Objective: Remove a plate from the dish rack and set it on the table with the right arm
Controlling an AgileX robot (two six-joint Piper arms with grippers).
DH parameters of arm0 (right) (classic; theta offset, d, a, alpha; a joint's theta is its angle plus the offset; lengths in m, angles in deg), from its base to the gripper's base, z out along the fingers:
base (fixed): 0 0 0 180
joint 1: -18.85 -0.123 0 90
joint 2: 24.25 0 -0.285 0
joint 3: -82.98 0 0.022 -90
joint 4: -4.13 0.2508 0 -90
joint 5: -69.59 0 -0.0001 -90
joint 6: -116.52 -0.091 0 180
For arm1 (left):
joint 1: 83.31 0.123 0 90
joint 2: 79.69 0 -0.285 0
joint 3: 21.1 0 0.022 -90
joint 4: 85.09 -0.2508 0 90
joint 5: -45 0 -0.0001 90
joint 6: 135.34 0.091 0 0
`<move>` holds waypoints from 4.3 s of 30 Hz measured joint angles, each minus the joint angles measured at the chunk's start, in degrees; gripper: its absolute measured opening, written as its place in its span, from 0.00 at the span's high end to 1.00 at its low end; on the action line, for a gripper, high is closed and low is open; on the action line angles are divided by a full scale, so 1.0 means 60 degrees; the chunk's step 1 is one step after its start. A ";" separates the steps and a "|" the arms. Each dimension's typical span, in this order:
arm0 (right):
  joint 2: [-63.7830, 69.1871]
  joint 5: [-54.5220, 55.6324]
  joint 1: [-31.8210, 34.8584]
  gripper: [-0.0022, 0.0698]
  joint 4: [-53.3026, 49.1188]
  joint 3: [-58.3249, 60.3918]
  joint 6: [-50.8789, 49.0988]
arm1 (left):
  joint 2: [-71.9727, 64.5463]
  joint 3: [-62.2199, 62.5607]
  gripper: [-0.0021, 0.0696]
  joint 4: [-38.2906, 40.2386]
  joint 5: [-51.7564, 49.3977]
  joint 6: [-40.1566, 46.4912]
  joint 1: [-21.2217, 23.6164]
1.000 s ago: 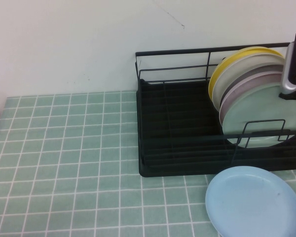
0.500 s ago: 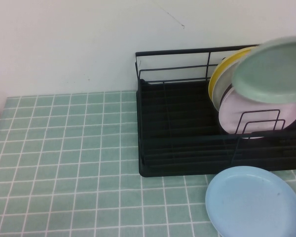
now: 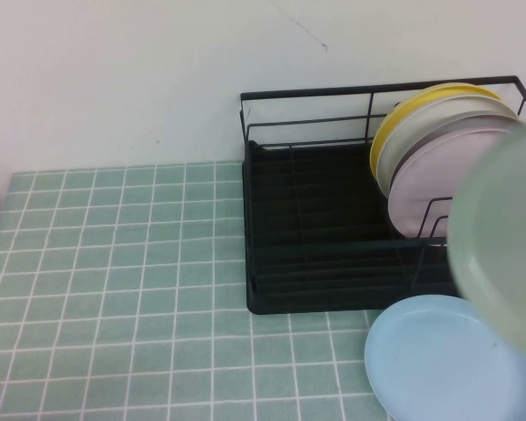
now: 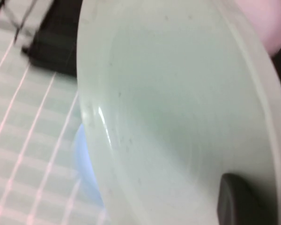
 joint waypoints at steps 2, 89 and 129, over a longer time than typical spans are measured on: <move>-0.0259 0.0134 0.0000 0.83 0.0290 0.1144 -0.0349 | 0.0000 0.0000 0.98 0.0000 0.0000 0.0000 0.0000; -0.4114 0.1338 0.0000 0.97 0.0766 0.5248 -0.0035 | 0.0000 0.0000 0.98 0.0000 0.0000 0.0000 0.0000; -0.9652 0.6945 0.0000 0.97 -0.1800 1.1098 -0.1541 | 0.0000 0.0000 0.98 0.0000 0.0000 0.0000 0.0000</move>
